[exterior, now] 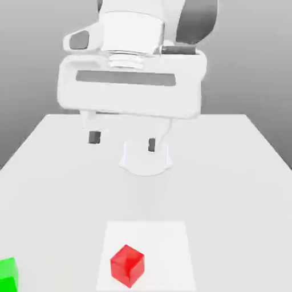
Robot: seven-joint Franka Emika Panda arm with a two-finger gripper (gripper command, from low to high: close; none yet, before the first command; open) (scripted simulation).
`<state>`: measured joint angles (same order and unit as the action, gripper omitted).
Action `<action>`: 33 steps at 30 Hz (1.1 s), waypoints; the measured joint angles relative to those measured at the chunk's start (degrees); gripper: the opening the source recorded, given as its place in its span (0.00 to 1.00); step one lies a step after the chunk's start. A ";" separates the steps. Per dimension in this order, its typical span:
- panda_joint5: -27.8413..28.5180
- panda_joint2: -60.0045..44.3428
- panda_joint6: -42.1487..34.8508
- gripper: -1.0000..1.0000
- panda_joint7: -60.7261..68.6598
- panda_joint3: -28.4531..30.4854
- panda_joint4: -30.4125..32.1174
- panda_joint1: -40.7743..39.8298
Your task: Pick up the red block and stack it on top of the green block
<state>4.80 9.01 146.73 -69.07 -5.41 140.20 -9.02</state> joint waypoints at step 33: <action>-6.44 -23.32 1.48 0.00 -12.41 8.16 -6.31 -7.64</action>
<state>-1.65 -14.31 148.20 -81.48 2.74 133.90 -16.66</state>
